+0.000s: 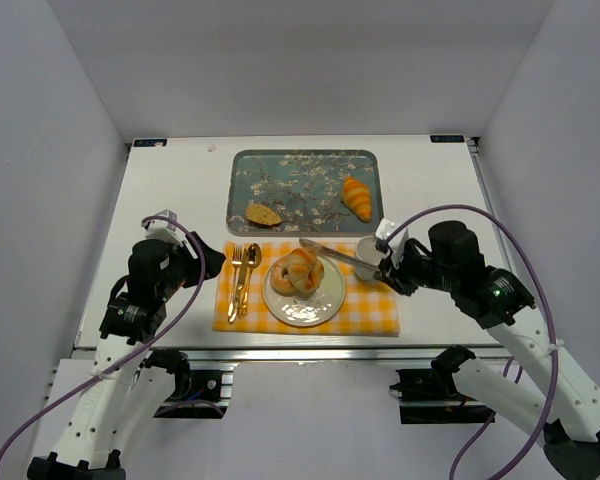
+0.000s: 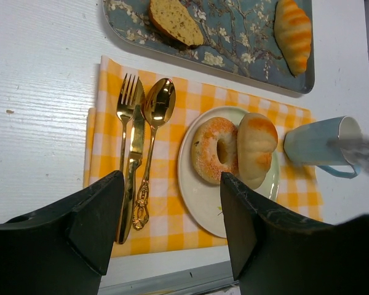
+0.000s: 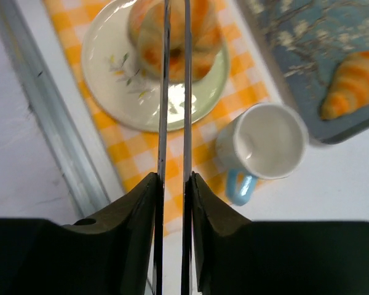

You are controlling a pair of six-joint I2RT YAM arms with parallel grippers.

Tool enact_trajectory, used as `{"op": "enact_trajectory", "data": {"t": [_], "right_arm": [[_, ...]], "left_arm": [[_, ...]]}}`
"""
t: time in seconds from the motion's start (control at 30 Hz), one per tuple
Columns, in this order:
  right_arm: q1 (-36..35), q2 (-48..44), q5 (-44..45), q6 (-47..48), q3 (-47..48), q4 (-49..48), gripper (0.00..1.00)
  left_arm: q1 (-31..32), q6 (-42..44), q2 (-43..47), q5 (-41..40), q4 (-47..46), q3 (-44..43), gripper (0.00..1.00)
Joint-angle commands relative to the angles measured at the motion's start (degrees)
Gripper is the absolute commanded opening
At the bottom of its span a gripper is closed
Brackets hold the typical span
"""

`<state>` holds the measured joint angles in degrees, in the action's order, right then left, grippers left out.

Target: Place the bread

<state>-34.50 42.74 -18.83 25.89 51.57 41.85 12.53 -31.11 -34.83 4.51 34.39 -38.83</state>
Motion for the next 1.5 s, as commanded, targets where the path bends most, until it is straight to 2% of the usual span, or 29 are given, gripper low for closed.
{"op": "enact_trajectory", "data": {"t": [0.0, 0.1, 0.13, 0.2, 0.27, 0.3, 0.4, 0.5, 0.7, 0.8, 0.87, 0.9, 1.1, 1.17, 1.2, 1.3, 1.4, 1.47], "right_arm": [[0.31, 2.87, 7.46, -8.64, 5.11, -9.84, 0.30], [2.67, 6.12, 15.45, -13.83, 6.00, -15.47, 0.10], [4.60, 6.91, 16.36, -16.81, 5.91, -17.65, 0.00], [14.42, 9.81, 14.89, -18.85, 6.00, -18.73, 0.00], [22.95, 14.01, 7.25, -20.08, 6.52, -18.55, 0.00], [30.30, 15.52, 5.05, -20.09, 6.44, -18.64, 0.00], [40.96, 21.76, 1.79, -19.56, 4.69, -20.65, 0.00], [44.51, 27.29, 4.31, -17.89, 0.31, -26.61, 0.00], [44.79, 34.77, 7.58, -16.40, -5.95, -35.07, 0.00], [44.87, 38.72, 8.46, -15.96, -7.01, -35.78, 0.40], [44.78, 41.62, 8.02, -14.12, -6.57, -34.20, 0.49], [44.87, 42.33, 7.50, -13.42, -6.40, -33.76, 0.56], [45.93, 42.43, 5.65, -7.79, -4.47, -28.76, 0.72], [46.28, 39.54, 5.38, -6.74, -2.54, -26.65, 0.73], [46.28, 38.48, 6.08, -6.82, -1.83, -26.29, 0.89], [46.28, 34.26, 4.16, -5.06, 2.38, -23.92, 0.89], [46.19, 30.39, 1.08, -5.76, 4.85, -26.10, 0.89], [45.84, 28.81, -3.72, -7.33, 7.47, -26.73, 0.90]], "left_arm": [[-0.05, -0.26, -0.06, 0.94, -1.35, 0.33, 0.73], [0.03, 0.00, -0.06, 0.76, -1.08, -0.28, 0.73], [-0.05, 0.00, 0.02, 0.76, -0.99, -0.37, 0.73], [-0.05, -0.09, 0.29, 0.76, -1.26, -0.20, 0.73], [-0.05, -0.17, 0.73, 1.11, -1.52, 0.15, 0.73], [0.03, -0.26, 0.81, 1.20, -1.69, 0.59, 0.73], [0.03, -0.70, 1.34, 1.81, -2.49, 1.38, 0.73], [-0.05, -1.23, 1.87, 2.25, -3.72, 2.70, 0.73], [0.03, -0.97, 1.08, 2.43, -3.98, 2.44, 0.73], [0.03, -0.88, 0.82, 2.25, -4.42, 2.53, 0.73], [-0.05, -1.05, 0.55, 2.52, -4.68, 2.62, 0.73], [0.03, -1.05, 0.46, 2.52, -4.77, 2.62, 0.73], [0.03, -0.88, 0.20, 2.08, -4.42, 2.01, 0.73], [-0.05, -0.79, 0.03, 2.08, -4.25, 1.92, 0.73], [-0.05, -0.79, -0.06, 2.17, -4.25, 1.91, 0.73], [0.03, -0.62, -0.76, 2.43, -4.16, 1.39, 0.73], [-0.05, -0.35, -1.82, 2.69, -4.42, 0.86, 0.73], [-0.05, -0.26, -2.52, 3.04, -5.12, 0.69, 0.73]]}}
